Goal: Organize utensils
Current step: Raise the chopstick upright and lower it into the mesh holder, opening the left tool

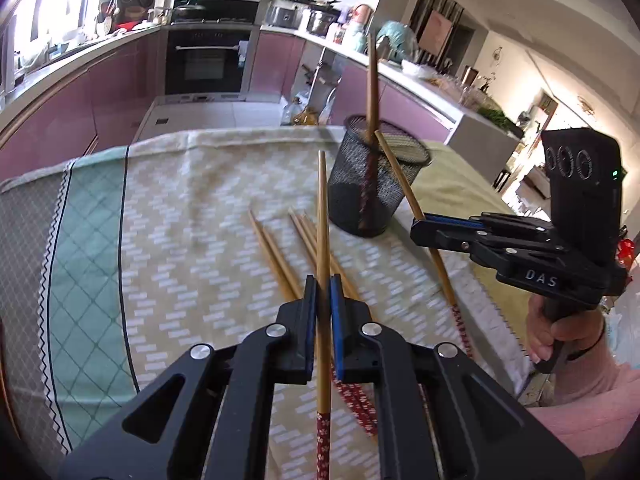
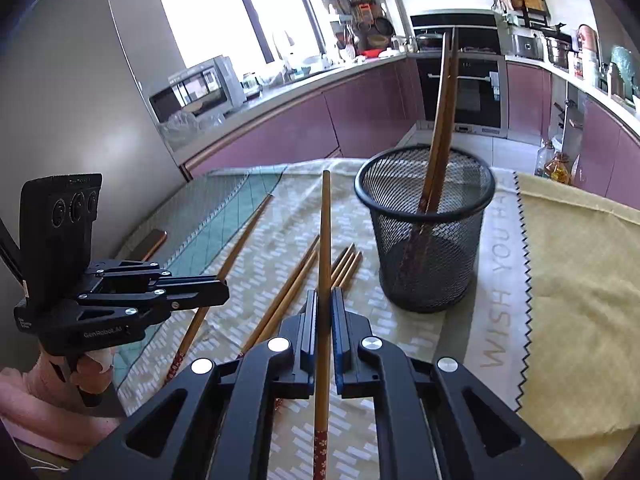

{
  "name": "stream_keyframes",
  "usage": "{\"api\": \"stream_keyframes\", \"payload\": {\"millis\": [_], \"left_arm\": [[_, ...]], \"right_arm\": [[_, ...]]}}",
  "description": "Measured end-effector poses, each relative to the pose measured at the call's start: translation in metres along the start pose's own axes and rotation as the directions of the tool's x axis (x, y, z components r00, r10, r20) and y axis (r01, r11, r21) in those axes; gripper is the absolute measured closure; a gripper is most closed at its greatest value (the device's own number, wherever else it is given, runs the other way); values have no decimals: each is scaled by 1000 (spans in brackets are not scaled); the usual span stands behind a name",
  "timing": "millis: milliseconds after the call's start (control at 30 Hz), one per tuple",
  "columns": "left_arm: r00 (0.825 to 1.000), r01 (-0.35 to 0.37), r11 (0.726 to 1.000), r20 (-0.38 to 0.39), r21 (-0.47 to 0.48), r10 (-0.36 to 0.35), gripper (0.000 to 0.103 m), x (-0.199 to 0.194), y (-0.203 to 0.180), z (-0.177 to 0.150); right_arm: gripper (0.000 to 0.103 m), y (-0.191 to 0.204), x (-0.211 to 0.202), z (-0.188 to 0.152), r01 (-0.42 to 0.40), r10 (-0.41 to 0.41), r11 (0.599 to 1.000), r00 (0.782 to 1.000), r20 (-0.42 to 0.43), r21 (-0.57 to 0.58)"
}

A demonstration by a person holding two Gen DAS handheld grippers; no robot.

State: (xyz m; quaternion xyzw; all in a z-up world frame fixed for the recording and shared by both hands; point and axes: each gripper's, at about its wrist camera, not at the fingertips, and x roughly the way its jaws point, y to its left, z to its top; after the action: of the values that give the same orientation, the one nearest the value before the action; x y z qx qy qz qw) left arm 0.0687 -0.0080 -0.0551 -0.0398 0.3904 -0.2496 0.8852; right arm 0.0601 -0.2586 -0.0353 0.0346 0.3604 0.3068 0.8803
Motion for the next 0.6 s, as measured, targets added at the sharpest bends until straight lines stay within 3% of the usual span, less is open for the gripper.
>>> {"api": "stream_keyframes", "payload": {"millis": [400,600], "left_arm": [[987,88,996,137,13,-89,96,-47,-9,29],[978,86,996,189,10,-86,96,-54,-11,46]], "right_arm": [[97,-16,-47,14,-6,1,1000,990,142,29],[97,-17,-61,25,3,-7,1000,982,190,25]]}}
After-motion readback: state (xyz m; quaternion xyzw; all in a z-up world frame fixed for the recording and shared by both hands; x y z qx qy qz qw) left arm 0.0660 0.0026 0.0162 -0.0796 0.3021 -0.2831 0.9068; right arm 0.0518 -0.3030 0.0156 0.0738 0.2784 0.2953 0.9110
